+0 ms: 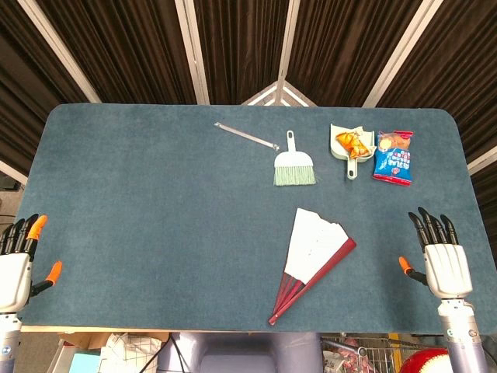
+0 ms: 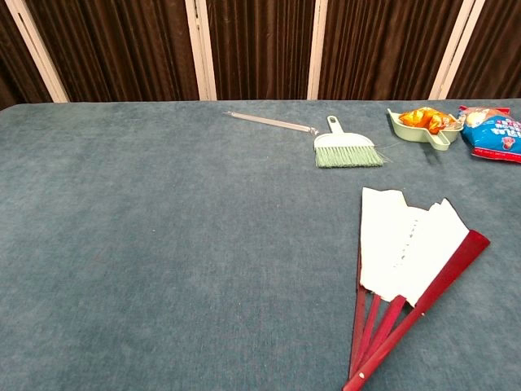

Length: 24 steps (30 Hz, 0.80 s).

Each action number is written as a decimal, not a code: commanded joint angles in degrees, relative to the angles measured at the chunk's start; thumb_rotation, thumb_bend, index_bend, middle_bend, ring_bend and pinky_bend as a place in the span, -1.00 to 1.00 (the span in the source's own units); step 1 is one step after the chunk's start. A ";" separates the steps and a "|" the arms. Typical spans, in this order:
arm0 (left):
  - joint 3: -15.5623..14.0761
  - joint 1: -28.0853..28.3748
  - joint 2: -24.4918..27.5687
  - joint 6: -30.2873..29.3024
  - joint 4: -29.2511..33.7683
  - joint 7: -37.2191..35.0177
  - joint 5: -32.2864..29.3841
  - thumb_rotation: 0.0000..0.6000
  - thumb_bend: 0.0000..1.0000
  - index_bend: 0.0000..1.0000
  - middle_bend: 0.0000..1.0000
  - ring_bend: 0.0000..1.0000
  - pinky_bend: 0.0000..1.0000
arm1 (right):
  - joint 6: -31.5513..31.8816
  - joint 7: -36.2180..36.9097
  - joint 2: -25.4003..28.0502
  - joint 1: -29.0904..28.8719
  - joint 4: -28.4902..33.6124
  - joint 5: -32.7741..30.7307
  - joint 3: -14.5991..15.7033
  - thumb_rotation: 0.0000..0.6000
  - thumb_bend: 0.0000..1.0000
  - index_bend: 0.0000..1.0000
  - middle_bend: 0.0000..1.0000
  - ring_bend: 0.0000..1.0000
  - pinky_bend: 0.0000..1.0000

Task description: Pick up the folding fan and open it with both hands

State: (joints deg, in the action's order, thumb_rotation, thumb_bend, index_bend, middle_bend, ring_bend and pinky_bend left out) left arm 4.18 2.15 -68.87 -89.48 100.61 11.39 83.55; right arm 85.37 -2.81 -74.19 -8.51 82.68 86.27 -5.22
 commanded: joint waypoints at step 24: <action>-0.06 -1.06 2.29 -1.82 0.77 -4.58 1.14 1.00 -0.10 -0.85 -0.96 -1.00 -0.93 | 3.31 9.22 -1.58 -0.75 -2.58 13.67 6.37 1.00 -0.47 -0.66 -0.85 -0.67 -0.83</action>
State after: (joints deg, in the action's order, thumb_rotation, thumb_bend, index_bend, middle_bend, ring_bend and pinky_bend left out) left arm 4.07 1.26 -66.74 -91.11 101.33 7.02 84.64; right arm 86.60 2.77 -74.50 -9.16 82.72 96.46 -0.69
